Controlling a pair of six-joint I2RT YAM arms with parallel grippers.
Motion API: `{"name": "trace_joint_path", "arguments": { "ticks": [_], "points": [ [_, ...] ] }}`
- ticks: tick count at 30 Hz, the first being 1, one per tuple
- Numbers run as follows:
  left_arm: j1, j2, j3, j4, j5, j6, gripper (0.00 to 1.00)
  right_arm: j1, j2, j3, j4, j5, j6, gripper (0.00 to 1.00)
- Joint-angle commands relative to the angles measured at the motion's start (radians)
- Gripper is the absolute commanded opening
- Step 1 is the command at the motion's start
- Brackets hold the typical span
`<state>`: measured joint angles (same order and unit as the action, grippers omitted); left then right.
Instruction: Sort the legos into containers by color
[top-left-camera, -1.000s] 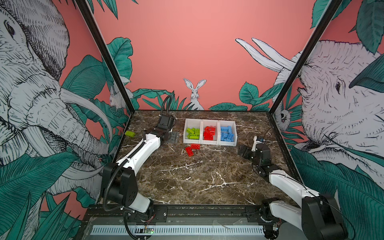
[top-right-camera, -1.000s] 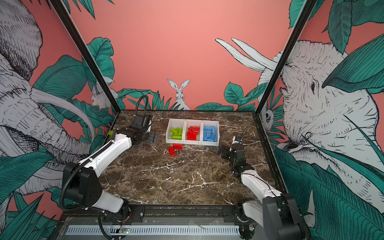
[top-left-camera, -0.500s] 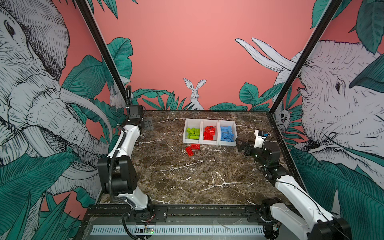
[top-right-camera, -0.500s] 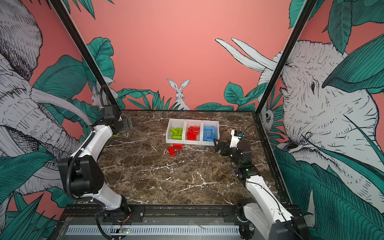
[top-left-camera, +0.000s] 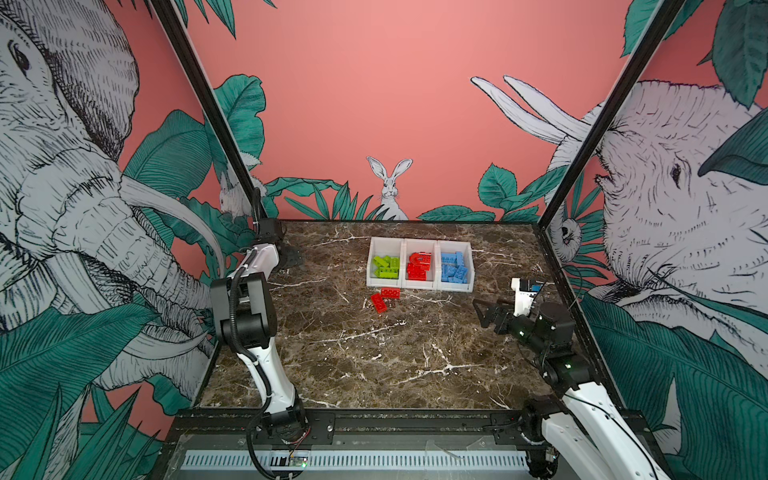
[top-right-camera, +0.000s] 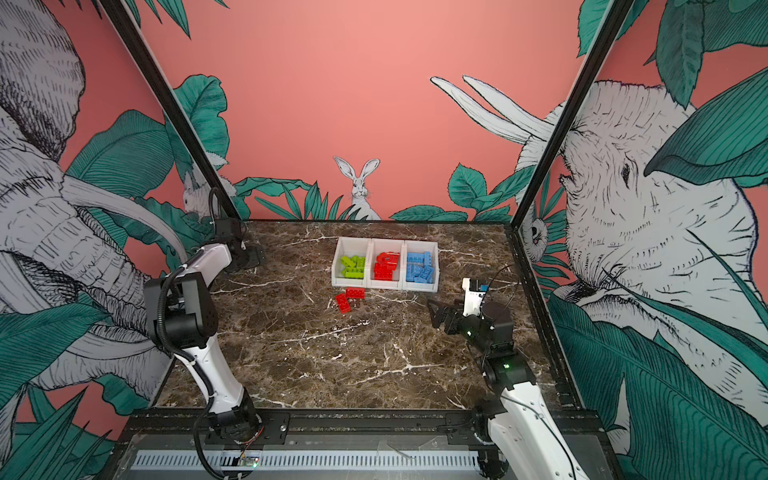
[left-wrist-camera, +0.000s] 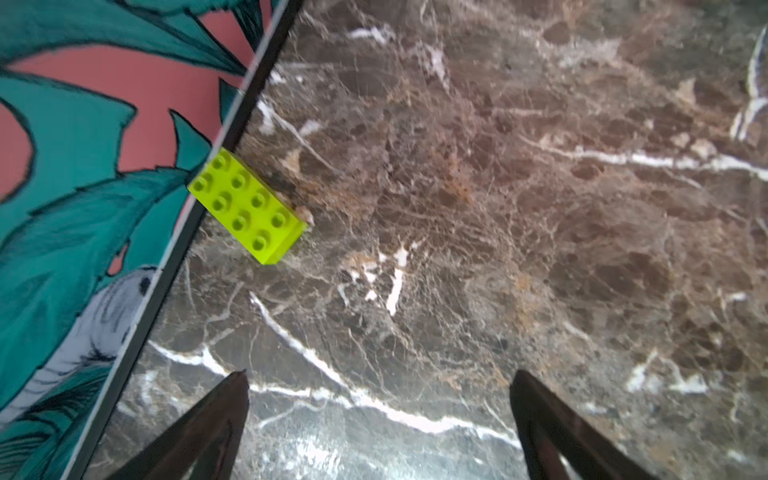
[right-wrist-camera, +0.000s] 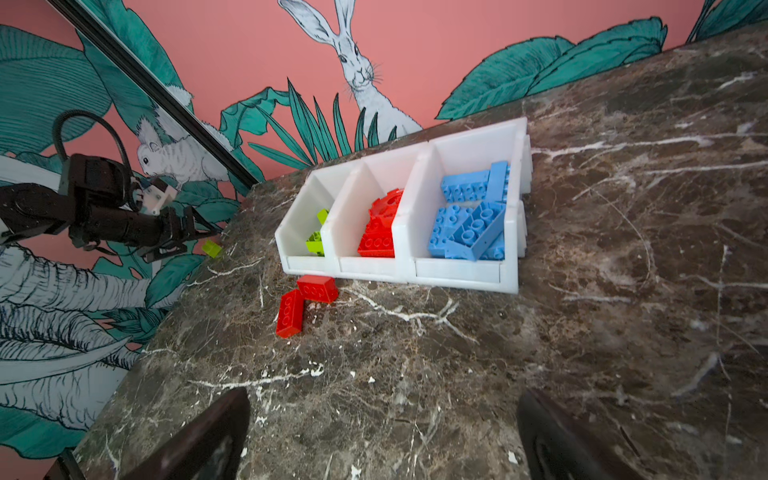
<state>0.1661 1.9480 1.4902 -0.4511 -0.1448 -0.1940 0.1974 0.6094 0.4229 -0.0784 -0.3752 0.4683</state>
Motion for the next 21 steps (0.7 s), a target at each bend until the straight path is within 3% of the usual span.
{"name": "trace_joint_path", "arguments": {
  "ticks": [1,3,5,13,21],
  "points": [
    [0.053,-0.014,0.043,0.045,0.063,-0.008,0.99,0.002,-0.011,-0.022,-0.002,-0.008,0.006,0.98],
    [0.09,0.042,0.118,0.005,0.17,-0.004,0.99,0.002,-0.004,-0.029,0.013,-0.017,0.01,0.98],
    [0.104,0.082,0.164,-0.015,0.201,0.015,0.99,0.001,0.009,-0.026,0.014,-0.025,0.003,0.98],
    [0.125,0.145,0.195,-0.001,0.124,0.038,0.99,0.003,0.072,0.004,0.035,-0.048,0.0,0.98],
    [0.157,0.234,0.251,-0.025,0.182,0.05,0.99,0.005,0.127,0.058,-0.058,-0.046,-0.057,0.98]
  ]
}}
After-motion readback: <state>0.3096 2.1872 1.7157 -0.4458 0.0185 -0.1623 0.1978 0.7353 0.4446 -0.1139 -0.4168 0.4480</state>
